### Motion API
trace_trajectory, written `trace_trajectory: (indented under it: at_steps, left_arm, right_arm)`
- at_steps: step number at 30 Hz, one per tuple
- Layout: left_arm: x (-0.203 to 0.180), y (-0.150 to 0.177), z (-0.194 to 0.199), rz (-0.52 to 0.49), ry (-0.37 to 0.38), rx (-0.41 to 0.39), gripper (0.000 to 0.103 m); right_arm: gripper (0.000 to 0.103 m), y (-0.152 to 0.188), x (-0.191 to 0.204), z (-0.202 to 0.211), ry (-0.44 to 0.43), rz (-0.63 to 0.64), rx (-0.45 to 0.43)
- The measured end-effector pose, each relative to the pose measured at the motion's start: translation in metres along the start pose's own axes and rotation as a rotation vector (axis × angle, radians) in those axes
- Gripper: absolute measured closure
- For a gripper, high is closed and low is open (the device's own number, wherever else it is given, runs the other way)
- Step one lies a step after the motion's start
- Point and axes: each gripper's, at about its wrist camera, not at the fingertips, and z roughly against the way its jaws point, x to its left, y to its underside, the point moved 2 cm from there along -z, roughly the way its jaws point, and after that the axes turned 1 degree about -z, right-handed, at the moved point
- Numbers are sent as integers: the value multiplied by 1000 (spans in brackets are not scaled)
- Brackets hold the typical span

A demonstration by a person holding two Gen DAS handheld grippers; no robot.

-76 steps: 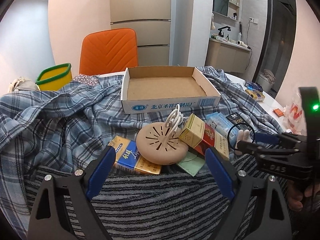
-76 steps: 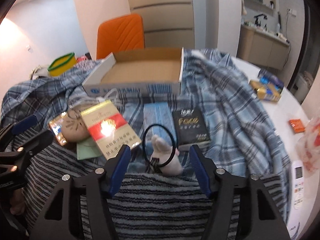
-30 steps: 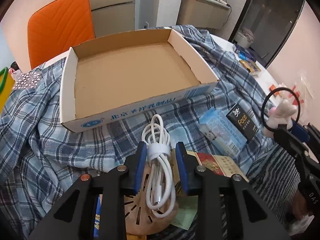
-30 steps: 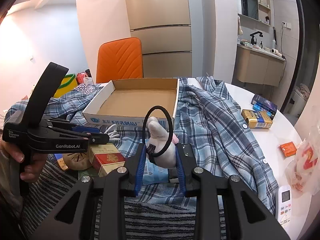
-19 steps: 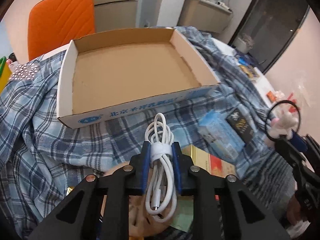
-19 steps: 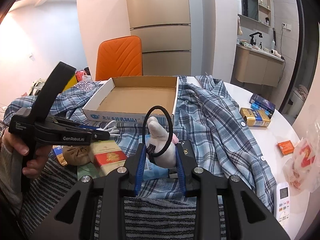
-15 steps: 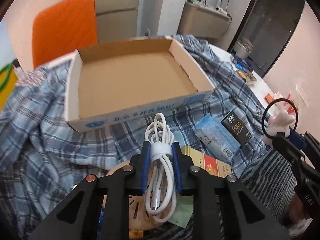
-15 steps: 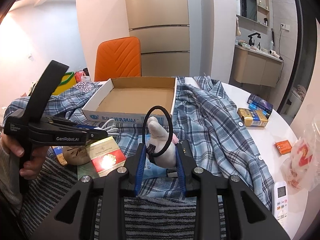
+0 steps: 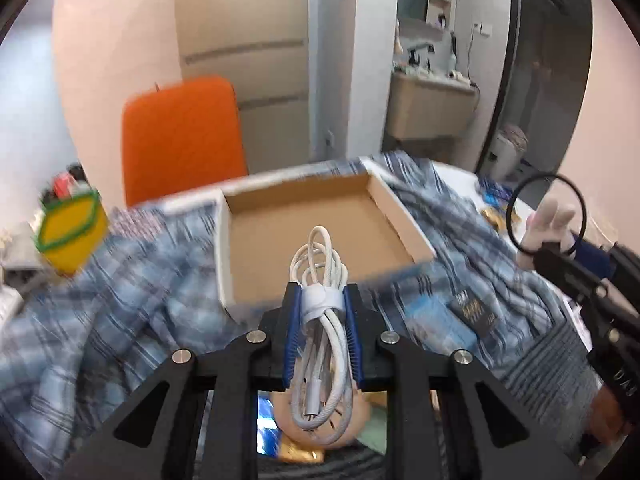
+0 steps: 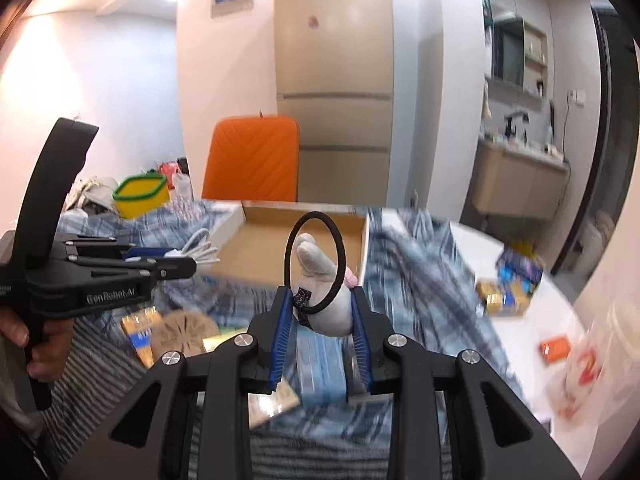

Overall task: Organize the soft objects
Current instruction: 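Carry the earbud case with the right gripper while the left gripper carries the cable into the box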

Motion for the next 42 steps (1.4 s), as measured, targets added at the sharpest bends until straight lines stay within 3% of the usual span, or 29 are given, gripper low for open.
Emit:
trace_trajectory:
  at_steps: [8, 17, 21, 24, 28, 32, 42]
  left_arm:
    - [3, -41, 33, 1, -21, -219, 83]
    - [13, -91, 39, 38, -100, -326, 83]
    - [18, -112, 32, 43, -145, -336, 83]
    - [25, -118, 21, 84, -136, -312, 83]
    - [30, -114, -10, 87, -155, -223, 83]
    - [43, -105, -48, 129, -114, -118, 83]
    - [52, -77, -126, 110, -129, 81, 83]
  right_arm:
    - [72, -62, 4, 7, 74, -2, -138]
    - [72, -124, 5, -17, 49, -29, -191]
    - [72, -149, 3, -29, 33, -49, -194]
    - [72, -157, -2, -47, 32, -69, -163]
    - [72, -150, -9, -77, 29, -89, -97]
    - [72, -134, -16, -115, 33, -99, -9]
    - [72, -83, -7, -209, 19, -59, 229]
